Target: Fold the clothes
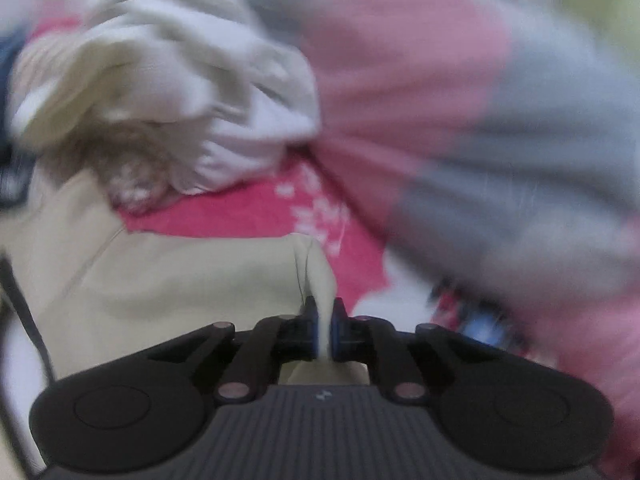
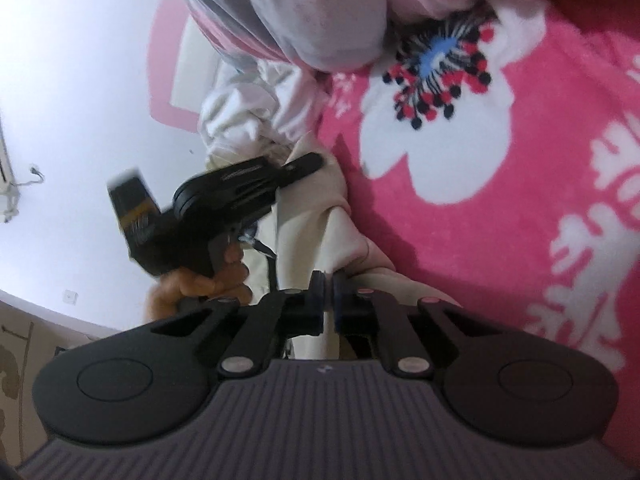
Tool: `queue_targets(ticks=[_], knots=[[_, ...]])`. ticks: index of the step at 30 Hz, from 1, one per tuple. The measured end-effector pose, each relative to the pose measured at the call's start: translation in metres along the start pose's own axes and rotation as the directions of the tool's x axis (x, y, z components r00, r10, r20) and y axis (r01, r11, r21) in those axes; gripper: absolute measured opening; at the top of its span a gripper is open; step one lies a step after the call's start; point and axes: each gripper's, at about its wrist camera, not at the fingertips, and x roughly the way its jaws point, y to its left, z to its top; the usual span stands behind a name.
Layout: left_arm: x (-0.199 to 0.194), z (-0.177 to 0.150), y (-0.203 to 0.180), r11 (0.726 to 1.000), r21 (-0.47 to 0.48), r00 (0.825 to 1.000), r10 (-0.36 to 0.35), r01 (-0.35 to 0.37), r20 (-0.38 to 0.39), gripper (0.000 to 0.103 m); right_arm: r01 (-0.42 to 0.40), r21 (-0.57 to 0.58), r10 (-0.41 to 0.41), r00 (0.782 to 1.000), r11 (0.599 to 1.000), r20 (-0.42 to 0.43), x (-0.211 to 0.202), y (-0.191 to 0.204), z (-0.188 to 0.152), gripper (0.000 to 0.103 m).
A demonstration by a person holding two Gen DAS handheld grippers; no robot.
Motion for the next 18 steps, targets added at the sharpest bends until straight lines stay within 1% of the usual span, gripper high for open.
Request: queue_targets(ticks=[1, 2, 3, 5, 7, 10, 12, 13, 14, 15, 17, 18], knots=[[-0.007, -0.003, 0.015, 0.994, -0.087, 0.997, -0.056, 0.06, 0.05, 0.007, -0.007, 0.003, 0.007, 1.0, 1.0, 0.014, -0.003, -0.001, -0.002, 0.002], [-0.012, -0.006, 0.028, 0.982, -0.155, 0.992, -0.092, 0.105, 0.091, 0.007, -0.009, 0.015, 0.008, 1.0, 1.0, 0.024, -0.005, -0.004, -0.004, 0.002], [-0.014, -0.01, 0.038, 0.967, -0.211, 0.985, -0.116, 0.141, 0.127, 0.007, -0.011, 0.028, 0.01, 0.999, 1.0, 0.034, -0.006, -0.006, -0.005, 0.002], [-0.012, -0.019, 0.052, 0.942, -0.28, 0.976, -0.144, 0.186, 0.162, 0.007, -0.011, 0.055, 0.008, 0.999, 0.998, 0.045, -0.007, -0.012, -0.007, 0.002], [-0.004, -0.026, 0.054, 0.932, -0.312, 0.976, -0.14, 0.187, 0.167, 0.007, 0.002, 0.071, -0.006, 0.999, 0.997, 0.051, -0.005, -0.016, -0.008, 0.002], [0.013, -0.026, 0.049, 0.925, -0.341, 0.983, -0.13, 0.169, 0.133, 0.01, 0.02, 0.079, -0.025, 0.997, 0.997, 0.068, -0.005, -0.021, -0.01, 0.002], [0.022, -0.022, 0.044, 0.921, -0.361, 0.988, -0.113, 0.145, 0.109, 0.026, 0.036, 0.078, -0.042, 0.996, 0.996, 0.077, -0.007, -0.023, -0.009, 0.003], [0.024, -0.019, 0.042, 0.919, -0.37, 0.989, -0.105, 0.136, 0.103, 0.029, 0.035, 0.075, -0.041, 0.996, 0.997, 0.076, -0.008, -0.024, -0.008, 0.005], [0.023, -0.016, 0.04, 0.916, -0.377, 0.989, -0.104, 0.137, 0.107, 0.037, 0.052, 0.073, -0.057, 0.995, 0.996, 0.078, -0.01, -0.024, -0.006, 0.006], [0.02, -0.014, 0.039, 0.914, -0.38, 0.988, -0.107, 0.143, 0.113, 0.047, 0.061, 0.069, -0.067, 0.994, 0.996, 0.091, -0.014, -0.025, -0.004, 0.006], [0.012, -0.009, 0.037, 0.91, -0.387, 0.987, -0.11, 0.148, 0.12, 0.062, 0.083, 0.057, -0.089, 0.989, 0.995, 0.117, -0.021, -0.025, 0.001, 0.006], [0.008, -0.007, 0.037, 0.91, -0.387, 0.986, -0.109, 0.15, 0.125, 0.063, 0.095, 0.045, -0.1, 0.986, 0.994, 0.131, -0.024, -0.024, 0.003, 0.006]])
